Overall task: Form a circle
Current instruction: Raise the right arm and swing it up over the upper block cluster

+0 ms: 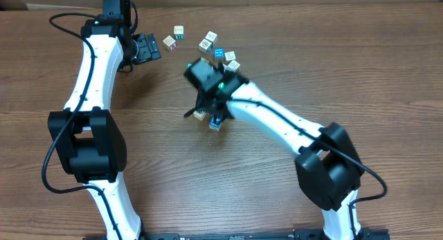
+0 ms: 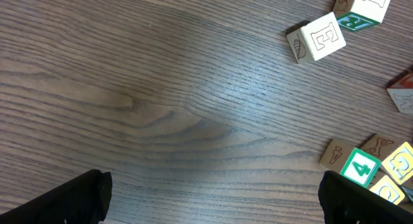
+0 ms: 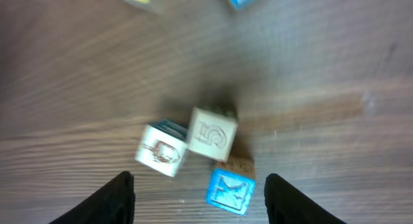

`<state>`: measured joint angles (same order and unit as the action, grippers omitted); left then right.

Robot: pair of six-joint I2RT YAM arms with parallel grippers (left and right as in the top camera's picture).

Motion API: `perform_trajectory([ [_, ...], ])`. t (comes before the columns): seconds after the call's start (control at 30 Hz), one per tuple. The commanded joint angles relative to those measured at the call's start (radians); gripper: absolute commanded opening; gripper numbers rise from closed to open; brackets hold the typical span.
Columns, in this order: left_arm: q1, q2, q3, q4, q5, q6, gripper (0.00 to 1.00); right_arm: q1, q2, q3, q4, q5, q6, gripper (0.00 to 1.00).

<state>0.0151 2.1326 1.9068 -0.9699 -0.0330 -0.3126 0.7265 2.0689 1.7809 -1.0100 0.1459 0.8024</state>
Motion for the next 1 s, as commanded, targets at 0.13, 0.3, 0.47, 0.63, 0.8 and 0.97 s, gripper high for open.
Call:
perform_trajectory([
  [0.13, 0.002, 0.003, 0.019, 0.002, 0.007, -0.009, 1.0, -0.105, -0.087, 0.405, -0.201, 0.01, -0.406, 0.66],
  [0.3, 0.002, 0.003, 0.019, 0.002, 0.007, -0.009, 1.0, -0.177, -0.087, 0.481, -0.227, 0.01, -0.499, 0.63],
  [0.47, 0.002, 0.003, 0.019, 0.002, 0.007, -0.009, 1.0, -0.251, -0.044, 0.467, -0.218, -0.064, -0.581, 0.64],
  [0.63, 0.002, 0.003, 0.019, 0.002, 0.007, -0.009, 1.0, -0.29, 0.035, 0.462, -0.18, -0.089, -0.626, 0.61],
  [0.8, 0.002, 0.003, 0.019, 0.002, 0.007, -0.009, 1.0, -0.291, 0.126, 0.462, -0.14, -0.089, -0.656, 0.56],
  [0.97, 0.002, 0.003, 0.019, 0.002, 0.007, -0.009, 1.0, -0.288, 0.217, 0.462, -0.125, -0.093, -0.655, 0.55],
])
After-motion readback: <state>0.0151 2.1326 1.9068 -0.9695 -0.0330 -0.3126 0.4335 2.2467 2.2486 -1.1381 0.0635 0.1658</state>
